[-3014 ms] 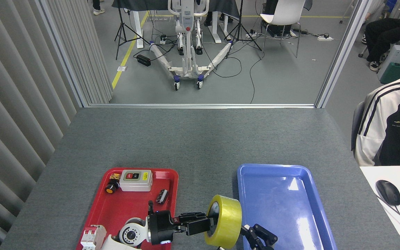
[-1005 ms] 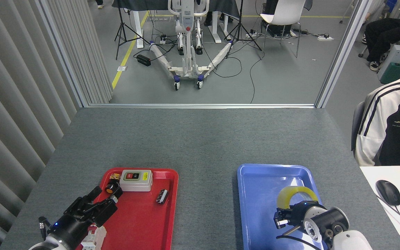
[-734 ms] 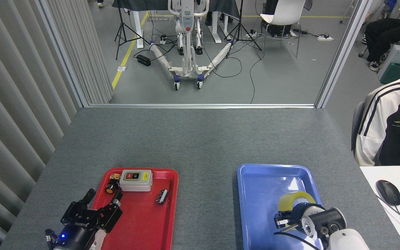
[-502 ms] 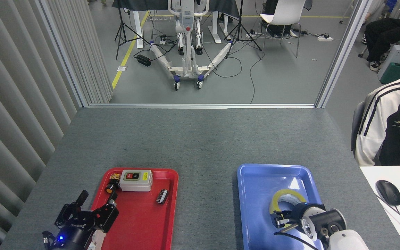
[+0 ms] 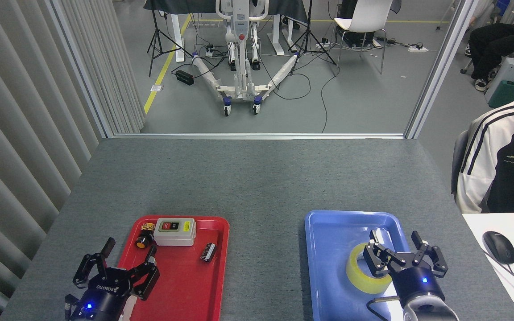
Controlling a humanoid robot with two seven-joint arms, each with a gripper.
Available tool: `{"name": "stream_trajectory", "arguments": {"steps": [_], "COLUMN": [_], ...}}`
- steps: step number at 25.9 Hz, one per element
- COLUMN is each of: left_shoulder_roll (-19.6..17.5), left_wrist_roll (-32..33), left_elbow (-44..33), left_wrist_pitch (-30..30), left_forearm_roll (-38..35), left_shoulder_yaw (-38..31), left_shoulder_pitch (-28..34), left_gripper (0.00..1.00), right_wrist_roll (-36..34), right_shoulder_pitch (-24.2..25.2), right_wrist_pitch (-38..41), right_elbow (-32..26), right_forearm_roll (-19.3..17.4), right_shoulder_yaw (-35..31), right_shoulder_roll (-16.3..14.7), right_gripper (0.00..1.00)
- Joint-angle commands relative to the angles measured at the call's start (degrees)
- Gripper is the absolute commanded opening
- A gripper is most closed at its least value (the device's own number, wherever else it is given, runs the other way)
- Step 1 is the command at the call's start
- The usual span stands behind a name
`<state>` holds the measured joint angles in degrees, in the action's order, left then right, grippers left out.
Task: Place and move tape with both arms
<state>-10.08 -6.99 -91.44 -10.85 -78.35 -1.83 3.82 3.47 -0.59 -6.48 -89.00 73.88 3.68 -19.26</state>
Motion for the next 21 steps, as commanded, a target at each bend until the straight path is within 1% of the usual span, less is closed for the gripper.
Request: {"name": "stream_trajectory", "arguments": {"steps": [1,3,7,10,21], "left_shoulder_roll": [0.2,0.3,0.5,0.7,1.7], "left_wrist_roll": [-0.8,-2.2,-2.5,-2.6,-2.7], "left_elbow": [-0.3,-0.6,0.1,0.2,0.0], "left_wrist_pitch": [4.6,5.4,5.3,5.3,5.5], "left_forearm_roll": [-1.2,-1.3,-1.3,-1.3,-0.6], "left_shoulder_yaw": [0.2,0.2,1.0,1.1,1.1], "left_shoulder_pitch": [0.7,0.7,0.7,0.7,0.7], "left_gripper": [0.98,0.98,0.99,0.99,1.00], "right_wrist_roll": [-9.0,-9.1,-9.2,-9.0,-8.9], "right_shoulder_pitch": [2.3,2.6,4.0,4.0,4.1], "right_wrist_pitch": [0.8,0.9,1.2,1.4,1.2], "right_elbow": [0.2,0.4,0.5,0.5,0.3], "right_forearm_roll": [0.4,0.6,0.6,-0.1,-0.1], "right_shoulder_yaw": [-2.1,-2.1,-2.1,-2.0,-2.1], "right_shoulder_roll": [2.3,2.3,2.6,2.6,2.6], "right_gripper": [1.00,1.00,1.00,1.00,1.00]}}
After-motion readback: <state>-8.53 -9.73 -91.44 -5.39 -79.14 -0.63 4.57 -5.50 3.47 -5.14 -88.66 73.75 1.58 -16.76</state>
